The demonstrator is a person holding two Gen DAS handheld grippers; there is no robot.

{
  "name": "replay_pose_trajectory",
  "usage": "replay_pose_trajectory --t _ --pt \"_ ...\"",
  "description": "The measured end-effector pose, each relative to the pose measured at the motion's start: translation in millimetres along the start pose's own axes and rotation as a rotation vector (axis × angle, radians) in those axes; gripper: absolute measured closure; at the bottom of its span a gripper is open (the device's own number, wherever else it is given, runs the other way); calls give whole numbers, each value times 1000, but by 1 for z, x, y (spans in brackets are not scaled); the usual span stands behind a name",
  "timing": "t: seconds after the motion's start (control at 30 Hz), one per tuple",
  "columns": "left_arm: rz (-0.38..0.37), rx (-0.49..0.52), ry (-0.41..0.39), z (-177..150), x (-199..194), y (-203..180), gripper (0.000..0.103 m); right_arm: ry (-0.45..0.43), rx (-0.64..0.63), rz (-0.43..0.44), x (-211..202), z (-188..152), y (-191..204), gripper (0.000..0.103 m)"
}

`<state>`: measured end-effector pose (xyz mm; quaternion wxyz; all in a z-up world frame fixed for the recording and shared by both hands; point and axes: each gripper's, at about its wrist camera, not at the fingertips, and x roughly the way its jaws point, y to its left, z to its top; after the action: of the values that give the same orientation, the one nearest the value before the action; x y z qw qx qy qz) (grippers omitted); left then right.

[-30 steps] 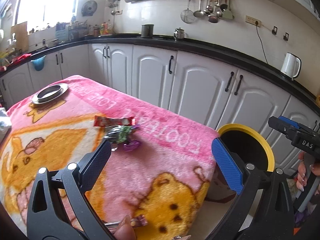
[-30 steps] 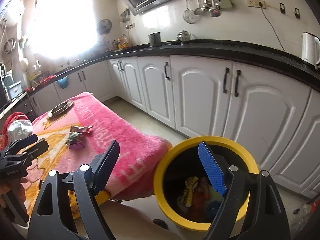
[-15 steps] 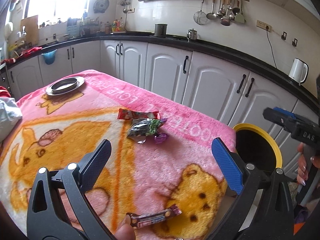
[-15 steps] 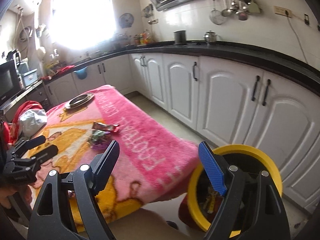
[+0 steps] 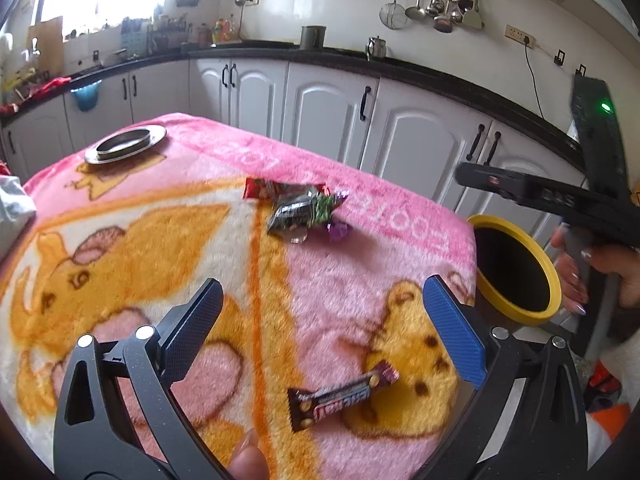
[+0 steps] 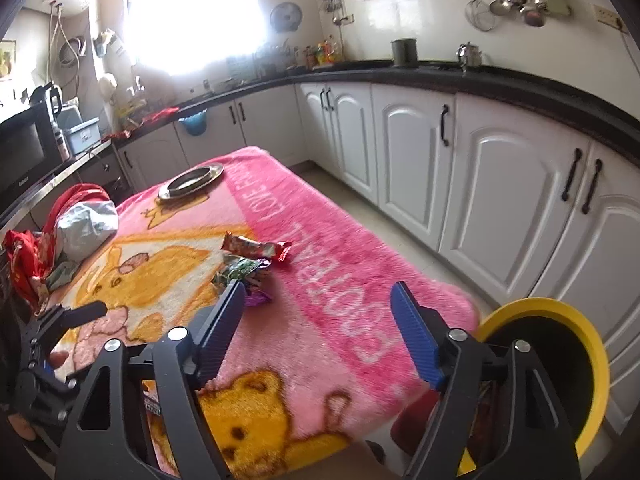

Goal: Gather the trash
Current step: 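Grasp the chocolate bar with the left gripper while the right grasps the purple wrapper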

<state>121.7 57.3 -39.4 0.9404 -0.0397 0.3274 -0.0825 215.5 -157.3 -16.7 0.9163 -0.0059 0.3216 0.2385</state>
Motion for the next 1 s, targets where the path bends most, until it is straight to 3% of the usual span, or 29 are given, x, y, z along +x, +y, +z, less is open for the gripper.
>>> replay_pose_trajectory --t 0.17,0.47,0.83,1.0 --pt "-35 8 55 -14 5 5 24 63 -50 39 32 -1 21 35" --pt "-88 67 146 -38 17 1 26 179 -145 97 85 -5 50 35" --pt "-105 71 230 -51 34 4 42 256 -237 87 131 -7 65 35" --pt "-102 75 238 -52 34 4 44 285 -265 102 145 -7 71 52"
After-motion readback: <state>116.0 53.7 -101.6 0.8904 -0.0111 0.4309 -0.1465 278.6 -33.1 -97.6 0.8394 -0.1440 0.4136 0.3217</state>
